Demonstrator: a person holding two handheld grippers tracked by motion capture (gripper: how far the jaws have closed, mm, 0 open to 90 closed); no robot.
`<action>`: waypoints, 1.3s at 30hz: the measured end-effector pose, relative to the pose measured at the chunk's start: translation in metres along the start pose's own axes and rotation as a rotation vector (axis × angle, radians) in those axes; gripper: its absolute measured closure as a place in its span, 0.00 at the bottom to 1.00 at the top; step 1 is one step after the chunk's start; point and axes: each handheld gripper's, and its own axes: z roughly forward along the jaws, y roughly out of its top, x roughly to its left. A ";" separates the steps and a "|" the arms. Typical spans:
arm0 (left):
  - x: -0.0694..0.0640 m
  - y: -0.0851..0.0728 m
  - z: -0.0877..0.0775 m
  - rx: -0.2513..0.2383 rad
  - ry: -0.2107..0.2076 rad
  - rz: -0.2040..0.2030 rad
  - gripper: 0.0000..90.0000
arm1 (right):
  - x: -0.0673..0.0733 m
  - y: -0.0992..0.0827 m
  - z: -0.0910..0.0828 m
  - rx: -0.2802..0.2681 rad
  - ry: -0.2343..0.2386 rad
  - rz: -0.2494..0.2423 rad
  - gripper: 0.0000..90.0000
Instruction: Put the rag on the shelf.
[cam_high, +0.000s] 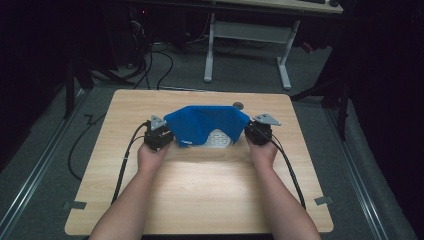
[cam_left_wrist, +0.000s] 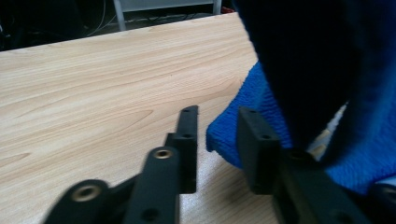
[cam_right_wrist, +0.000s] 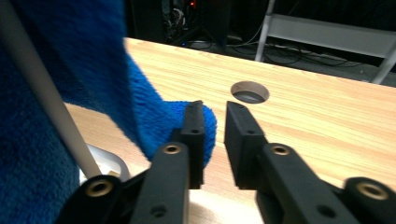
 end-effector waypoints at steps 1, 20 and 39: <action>0.000 0.000 -0.001 -0.007 0.001 -0.011 0.72 | -0.001 -0.001 -0.002 -0.001 -0.004 0.007 0.82; -0.002 0.000 -0.024 -0.021 0.043 -0.012 0.55 | -0.018 0.005 -0.040 -0.015 -0.061 -0.012 0.73; 0.008 -0.028 -0.064 -0.022 0.067 -0.036 0.54 | -0.013 -0.007 -0.074 -0.029 -0.081 -0.066 0.68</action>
